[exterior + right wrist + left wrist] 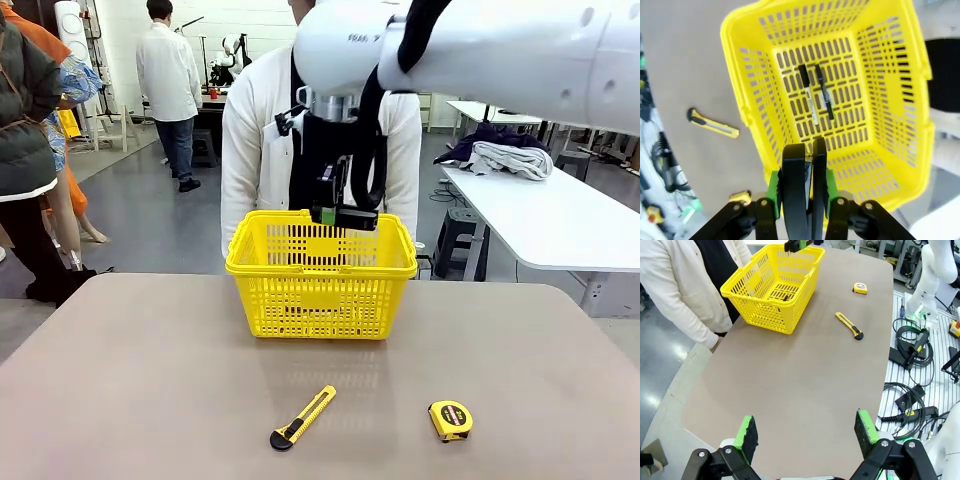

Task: Place the items the person wants into the basket.
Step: Pick up the item the person points to and place it in the Market Basket.

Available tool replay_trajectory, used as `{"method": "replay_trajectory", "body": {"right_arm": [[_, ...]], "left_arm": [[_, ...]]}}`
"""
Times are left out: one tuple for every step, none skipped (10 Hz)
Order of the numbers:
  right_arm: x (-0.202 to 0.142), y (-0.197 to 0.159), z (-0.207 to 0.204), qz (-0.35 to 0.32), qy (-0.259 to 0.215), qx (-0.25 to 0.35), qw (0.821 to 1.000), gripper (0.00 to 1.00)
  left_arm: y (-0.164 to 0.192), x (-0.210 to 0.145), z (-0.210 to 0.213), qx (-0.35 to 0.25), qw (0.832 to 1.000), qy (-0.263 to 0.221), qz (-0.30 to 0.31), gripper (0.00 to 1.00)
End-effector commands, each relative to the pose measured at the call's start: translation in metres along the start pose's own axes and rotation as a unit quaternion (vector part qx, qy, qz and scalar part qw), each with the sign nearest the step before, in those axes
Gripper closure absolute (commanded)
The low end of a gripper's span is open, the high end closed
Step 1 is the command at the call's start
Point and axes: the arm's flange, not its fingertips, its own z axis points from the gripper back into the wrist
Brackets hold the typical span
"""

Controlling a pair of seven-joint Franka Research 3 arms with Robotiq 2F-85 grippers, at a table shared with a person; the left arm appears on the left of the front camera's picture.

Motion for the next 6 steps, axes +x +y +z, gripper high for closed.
{"method": "replay_trajectory", "body": {"right_arm": [[0.022, -0.016, 0.01, 0.034, 0.012, -0.004, 0.999, 0.59], [0.024, -0.015, 0.009, 0.036, 0.012, -0.002, 0.999, 0.59], [0.008, -0.001, -0.007, 0.015, 0.002, 0.002, 1.0, 0.59], [0.008, -0.001, -0.007, 0.015, 0.002, 0.002, 1.0, 0.59], [0.008, -0.001, -0.007, 0.015, 0.002, 0.002, 1.0, 0.59], [0.008, -0.001, -0.007, 0.015, 0.002, 0.002, 1.0, 0.59]], "left_arm": [[0.0, -0.001, 0.001, -0.002, 1.0, -0.008, -0.008, 0.0], [0.0, -0.001, 0.001, -0.002, 1.0, -0.008, -0.008, 0.0], [0.0, -0.001, 0.001, -0.002, 1.0, -0.008, -0.008, 0.0], [0.0, -0.001, 0.001, -0.002, 1.0, -0.008, -0.008, 0.0], [0.0, -0.001, 0.001, -0.002, 1.0, -0.008, -0.008, 0.0], [0.0, -0.001, 0.001, -0.002, 1.0, -0.008, -0.008, 0.0]]}}
